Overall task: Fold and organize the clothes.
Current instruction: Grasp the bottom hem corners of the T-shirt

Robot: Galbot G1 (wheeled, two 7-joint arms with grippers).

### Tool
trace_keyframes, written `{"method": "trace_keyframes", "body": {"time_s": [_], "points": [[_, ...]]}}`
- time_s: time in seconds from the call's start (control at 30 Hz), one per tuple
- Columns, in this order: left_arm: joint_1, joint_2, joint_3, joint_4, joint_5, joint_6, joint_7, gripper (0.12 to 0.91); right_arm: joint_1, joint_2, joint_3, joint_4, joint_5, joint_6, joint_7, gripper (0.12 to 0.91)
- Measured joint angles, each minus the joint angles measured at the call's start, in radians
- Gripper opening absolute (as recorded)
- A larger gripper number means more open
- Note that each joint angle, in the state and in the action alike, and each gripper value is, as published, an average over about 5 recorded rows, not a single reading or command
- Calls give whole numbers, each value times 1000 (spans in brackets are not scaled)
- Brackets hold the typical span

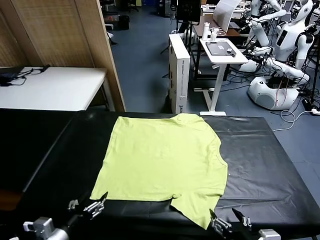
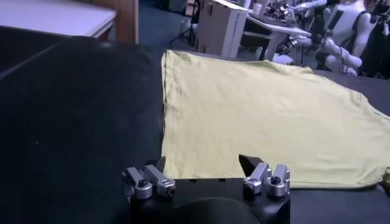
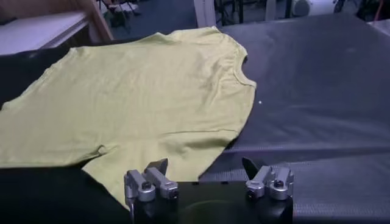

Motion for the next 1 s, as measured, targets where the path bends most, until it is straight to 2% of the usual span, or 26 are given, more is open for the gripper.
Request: {"method": "trace_keyframes", "body": {"time_s": [0.3,0.67,0.8,0.9,1.0], "points": [[-8,-6,9,32,3,-13,-3,907,26,12,-46,-33,-28,2,-3,907],[-1,-11,2,48,11,-26,-7,907,31,13,-54,-64,-30,2,-8,907],[1,-16,2,50,13,-32,-9,882,30,15,-54,-72,-30,2,-9,902],[4,-20,2,50,15,-35,-8,838,29,16,-53,-76,-30,3,-10,828],[5,-22,2,50,20,-36,-7,790,26,18,-52,-78,-31,4,-11,707]]}}
